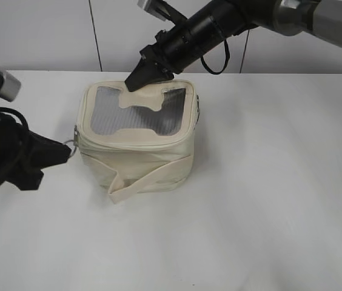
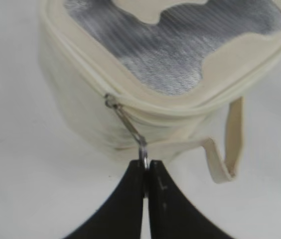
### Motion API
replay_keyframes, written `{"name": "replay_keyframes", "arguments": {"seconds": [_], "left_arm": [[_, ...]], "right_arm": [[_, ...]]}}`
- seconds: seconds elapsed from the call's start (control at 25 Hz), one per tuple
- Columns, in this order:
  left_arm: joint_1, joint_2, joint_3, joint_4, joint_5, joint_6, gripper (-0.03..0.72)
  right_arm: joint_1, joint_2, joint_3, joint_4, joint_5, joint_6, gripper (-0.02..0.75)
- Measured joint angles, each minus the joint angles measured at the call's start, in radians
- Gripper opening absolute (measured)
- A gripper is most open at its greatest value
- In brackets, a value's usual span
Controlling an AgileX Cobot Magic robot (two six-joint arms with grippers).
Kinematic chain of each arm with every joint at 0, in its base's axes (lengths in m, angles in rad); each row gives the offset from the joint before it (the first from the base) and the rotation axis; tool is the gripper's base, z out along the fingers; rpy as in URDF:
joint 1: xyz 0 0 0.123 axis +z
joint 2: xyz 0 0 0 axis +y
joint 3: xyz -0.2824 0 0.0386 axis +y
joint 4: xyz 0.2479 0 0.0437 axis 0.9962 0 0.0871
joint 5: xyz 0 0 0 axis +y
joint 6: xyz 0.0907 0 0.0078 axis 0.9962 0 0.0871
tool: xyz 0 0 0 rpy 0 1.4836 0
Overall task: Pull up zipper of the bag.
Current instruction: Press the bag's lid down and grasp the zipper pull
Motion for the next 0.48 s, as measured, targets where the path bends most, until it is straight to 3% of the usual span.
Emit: {"name": "replay_keyframes", "arguments": {"seconds": [0.2, 0.4, 0.48], "left_arm": [[-0.207, -0.001, 0.001, 0.077, -0.066, -0.098, 0.012], [-0.449, 0.006, -0.013, -0.015, -0.274, -0.108, 0.017], [-0.495, 0.025, -0.037, -0.054, -0.317, -0.108, 0.018]], "right_arm": [[-0.001, 0.000, 0.000, -0.003, -0.003, 0.018, 0.049], [-0.001, 0.000, 0.000, -0.004, 0.001, 0.021, 0.049], [-0.001, 0.000, 0.000, -0.004, 0.001, 0.021, 0.049]]}}
